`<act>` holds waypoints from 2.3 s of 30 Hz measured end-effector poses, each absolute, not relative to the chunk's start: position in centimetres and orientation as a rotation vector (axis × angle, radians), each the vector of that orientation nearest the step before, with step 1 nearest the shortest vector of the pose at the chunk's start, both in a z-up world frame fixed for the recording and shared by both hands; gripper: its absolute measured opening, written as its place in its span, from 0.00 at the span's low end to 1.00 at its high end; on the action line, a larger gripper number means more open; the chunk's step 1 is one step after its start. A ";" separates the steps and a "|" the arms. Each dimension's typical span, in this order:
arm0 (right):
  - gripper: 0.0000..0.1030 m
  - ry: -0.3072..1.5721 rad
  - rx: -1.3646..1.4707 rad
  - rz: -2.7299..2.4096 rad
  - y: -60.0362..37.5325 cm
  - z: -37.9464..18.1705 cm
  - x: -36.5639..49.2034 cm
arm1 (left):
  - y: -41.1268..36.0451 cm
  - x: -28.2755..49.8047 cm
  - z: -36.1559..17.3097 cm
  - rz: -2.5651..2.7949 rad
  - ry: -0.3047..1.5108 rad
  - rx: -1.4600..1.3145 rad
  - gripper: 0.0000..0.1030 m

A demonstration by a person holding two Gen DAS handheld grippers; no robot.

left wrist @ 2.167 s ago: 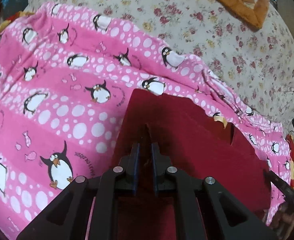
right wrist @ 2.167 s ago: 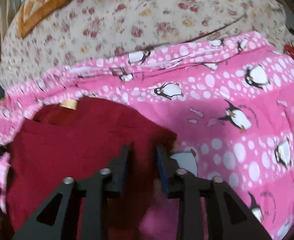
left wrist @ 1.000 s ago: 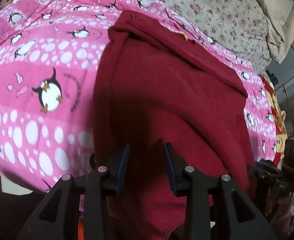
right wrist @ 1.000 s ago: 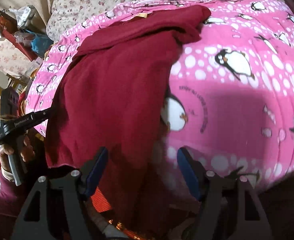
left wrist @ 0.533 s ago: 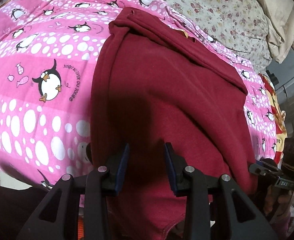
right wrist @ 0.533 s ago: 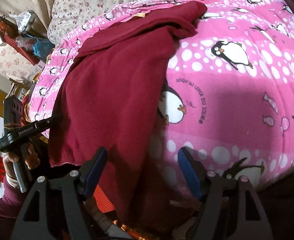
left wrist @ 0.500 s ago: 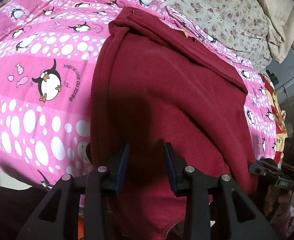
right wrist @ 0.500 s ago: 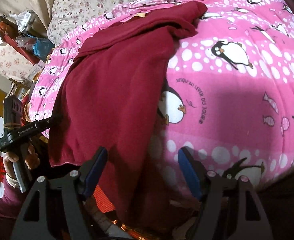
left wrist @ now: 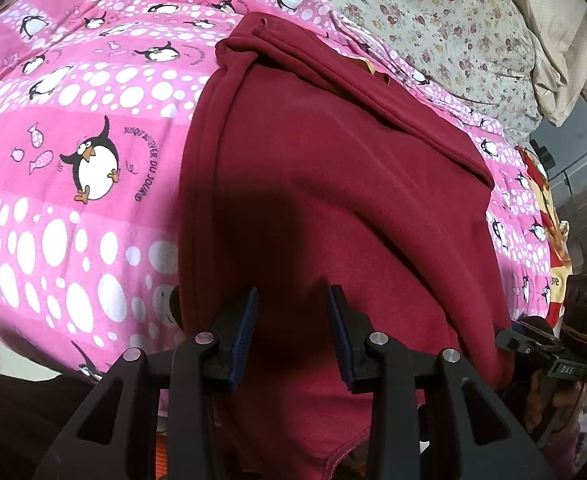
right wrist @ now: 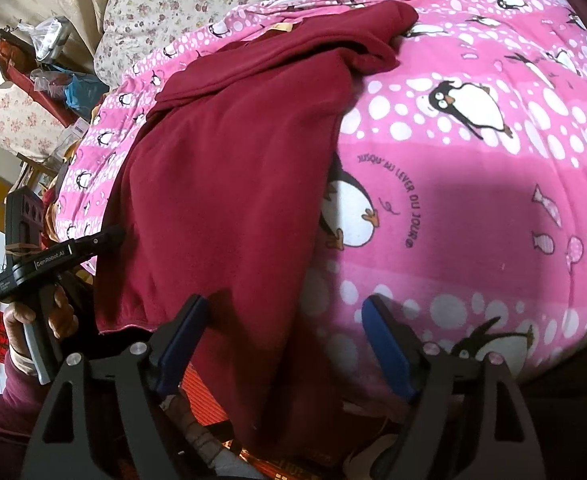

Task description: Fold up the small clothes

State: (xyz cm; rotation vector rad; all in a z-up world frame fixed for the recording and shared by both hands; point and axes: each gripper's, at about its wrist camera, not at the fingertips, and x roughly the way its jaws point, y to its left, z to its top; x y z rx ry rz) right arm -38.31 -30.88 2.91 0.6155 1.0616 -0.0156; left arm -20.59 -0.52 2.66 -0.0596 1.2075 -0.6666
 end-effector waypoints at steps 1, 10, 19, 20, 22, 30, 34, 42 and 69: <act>0.81 1.061 0.616 -0.015 -30.8 2.9 -38.3 | -0.5 -20.6 2.7 -0.667 1.207 -0.059 0.14; 0.83 1.060 0.619 -0.014 -30.7 2.8 -38.2 | -0.5 -20.6 2.7 -0.667 1.207 -0.058 0.14; 0.84 1.062 0.614 -0.014 -30.6 2.7 -38.1 | -0.5 -20.6 2.7 -0.668 1.208 -0.059 0.14; 0.84 1.062 0.614 -0.014 -30.6 2.7 -38.1 | -0.5 -20.6 2.7 -0.667 1.208 -0.059 0.14; 0.85 1.062 0.614 -0.014 -30.6 2.7 -38.1 | -0.5 -20.6 2.7 -0.667 1.208 -0.058 0.14; 0.86 1.062 0.614 -0.016 -30.6 2.7 -38.1 | -0.5 -20.7 2.7 -0.667 1.206 -0.054 0.14; 0.87 1.064 0.609 -0.016 -30.4 2.7 -38.0 | -0.5 -20.7 2.6 -0.668 1.206 -0.054 0.14; 0.88 1.065 0.606 -0.016 -30.5 2.6 -38.0 | -0.6 -20.8 2.6 -0.670 1.205 -0.050 0.14; 0.88 1.124 0.645 0.057 -31.2 3.2 -40.4 | 2.5 -24.8 1.1 -0.694 1.328 -0.068 0.14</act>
